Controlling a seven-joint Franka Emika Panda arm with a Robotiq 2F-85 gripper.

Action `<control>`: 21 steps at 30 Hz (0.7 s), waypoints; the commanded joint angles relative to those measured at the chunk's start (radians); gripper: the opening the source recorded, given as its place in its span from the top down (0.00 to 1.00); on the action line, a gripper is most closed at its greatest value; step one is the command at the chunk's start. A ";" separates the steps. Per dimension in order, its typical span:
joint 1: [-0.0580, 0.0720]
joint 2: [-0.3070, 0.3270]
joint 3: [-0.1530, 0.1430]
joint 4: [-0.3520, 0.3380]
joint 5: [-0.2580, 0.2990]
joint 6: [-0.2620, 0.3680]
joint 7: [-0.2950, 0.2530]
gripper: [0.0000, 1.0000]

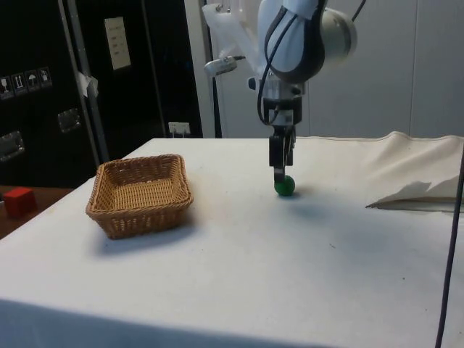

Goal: Pick up the ball and place it into the basket.

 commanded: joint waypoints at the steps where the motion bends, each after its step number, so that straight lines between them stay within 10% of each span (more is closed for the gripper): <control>1: -0.011 -0.008 0.021 -0.006 0.032 0.015 -0.021 0.00; 6: -0.001 0.024 0.007 0.001 0.008 0.013 0.000 0.00; 14: -0.019 0.032 0.046 0.007 0.074 0.019 -0.030 0.00; 15: -0.001 0.050 0.020 0.010 0.043 0.014 -0.006 0.00; 16: -0.019 0.036 0.048 0.010 0.078 0.020 -0.031 0.00; 21: -0.021 0.060 0.058 0.029 0.100 0.021 -0.030 0.00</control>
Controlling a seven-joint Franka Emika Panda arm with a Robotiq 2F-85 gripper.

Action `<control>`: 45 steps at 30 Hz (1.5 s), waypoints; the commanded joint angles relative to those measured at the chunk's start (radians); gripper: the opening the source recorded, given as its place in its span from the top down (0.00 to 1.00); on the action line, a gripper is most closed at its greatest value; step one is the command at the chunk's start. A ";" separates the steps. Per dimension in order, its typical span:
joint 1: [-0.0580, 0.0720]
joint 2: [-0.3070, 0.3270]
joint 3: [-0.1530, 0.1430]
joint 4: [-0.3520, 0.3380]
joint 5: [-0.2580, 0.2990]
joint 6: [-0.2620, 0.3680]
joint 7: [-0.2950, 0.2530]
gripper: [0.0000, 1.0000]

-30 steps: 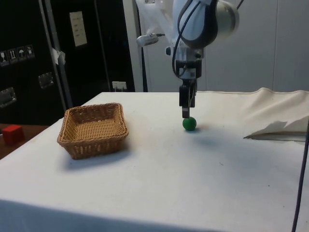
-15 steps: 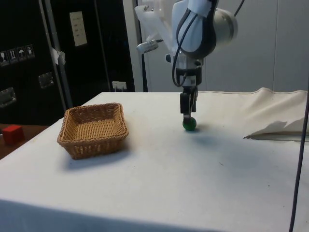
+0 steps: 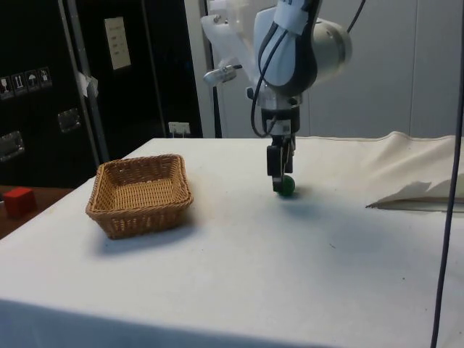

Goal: Pick up the ball and place it into the basket.

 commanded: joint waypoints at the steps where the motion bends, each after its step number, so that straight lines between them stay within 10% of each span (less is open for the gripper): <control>1: -0.018 -0.008 0.028 0.002 0.035 0.008 -0.022 0.00; 4: 0.000 0.014 0.005 0.009 0.012 0.000 -0.001 0.00; 12: -0.003 0.015 0.010 0.008 0.018 0.009 -0.005 0.03; 15: -0.002 0.016 0.009 0.008 0.017 0.009 -0.004 0.18; 22: -0.001 0.019 0.007 0.008 0.015 0.008 -0.001 1.00; 45: 0.014 -0.067 -0.025 0.006 -0.027 -0.033 0.029 1.00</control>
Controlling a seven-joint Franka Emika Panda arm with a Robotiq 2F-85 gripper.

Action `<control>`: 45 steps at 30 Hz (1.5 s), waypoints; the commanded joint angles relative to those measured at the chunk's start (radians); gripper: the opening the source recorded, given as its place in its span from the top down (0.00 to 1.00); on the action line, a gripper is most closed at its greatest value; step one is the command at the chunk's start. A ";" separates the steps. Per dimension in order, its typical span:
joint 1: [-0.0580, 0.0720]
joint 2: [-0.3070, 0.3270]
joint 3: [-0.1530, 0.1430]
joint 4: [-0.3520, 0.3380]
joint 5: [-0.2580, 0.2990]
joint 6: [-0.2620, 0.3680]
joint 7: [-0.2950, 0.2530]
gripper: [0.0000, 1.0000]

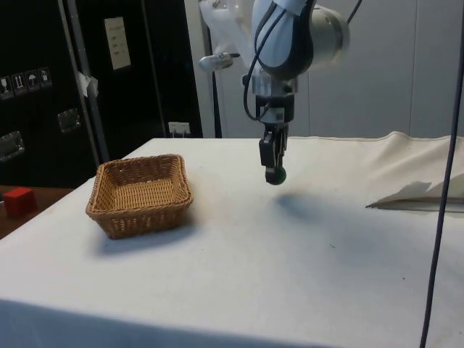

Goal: Pick up the ball and place it into the basket.

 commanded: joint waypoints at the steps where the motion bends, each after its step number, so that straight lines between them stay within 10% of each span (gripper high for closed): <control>1: 0.012 -0.004 -0.023 0.003 -0.035 -0.013 0.026 1.00; 33: 0.000 -0.164 -0.013 0.000 -0.033 -0.057 0.006 1.00; 45: -0.005 -0.219 -0.010 0.017 -0.165 -0.100 0.107 1.00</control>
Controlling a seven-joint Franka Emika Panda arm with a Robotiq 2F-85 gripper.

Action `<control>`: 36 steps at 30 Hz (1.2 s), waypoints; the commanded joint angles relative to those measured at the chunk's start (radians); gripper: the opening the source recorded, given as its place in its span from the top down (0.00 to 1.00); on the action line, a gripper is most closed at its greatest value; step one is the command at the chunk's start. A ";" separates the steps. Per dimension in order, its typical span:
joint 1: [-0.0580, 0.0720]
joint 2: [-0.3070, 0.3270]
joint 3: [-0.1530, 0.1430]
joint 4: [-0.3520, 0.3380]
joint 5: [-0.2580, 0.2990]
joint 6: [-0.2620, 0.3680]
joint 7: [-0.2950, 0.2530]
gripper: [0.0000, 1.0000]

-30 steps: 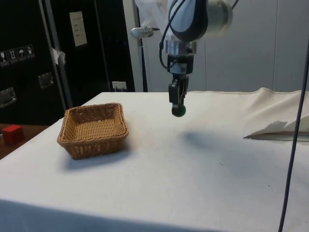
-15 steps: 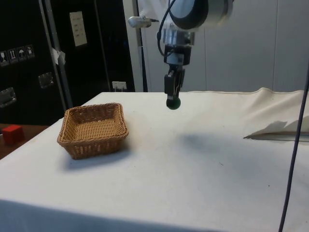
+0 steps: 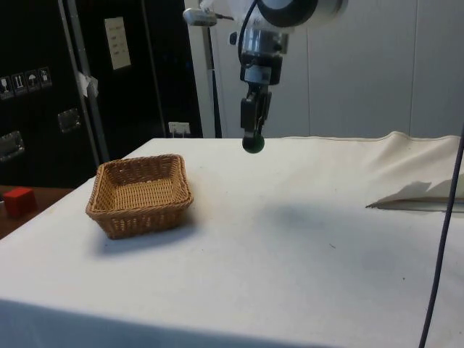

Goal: Pick up the ball and place it into the basket.

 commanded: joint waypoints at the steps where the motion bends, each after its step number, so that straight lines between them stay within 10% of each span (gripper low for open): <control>1: -0.005 0.005 0.001 0.013 -0.040 -0.014 0.034 1.00; 36: 0.002 -0.055 0.110 0.201 -0.222 -0.251 0.262 1.00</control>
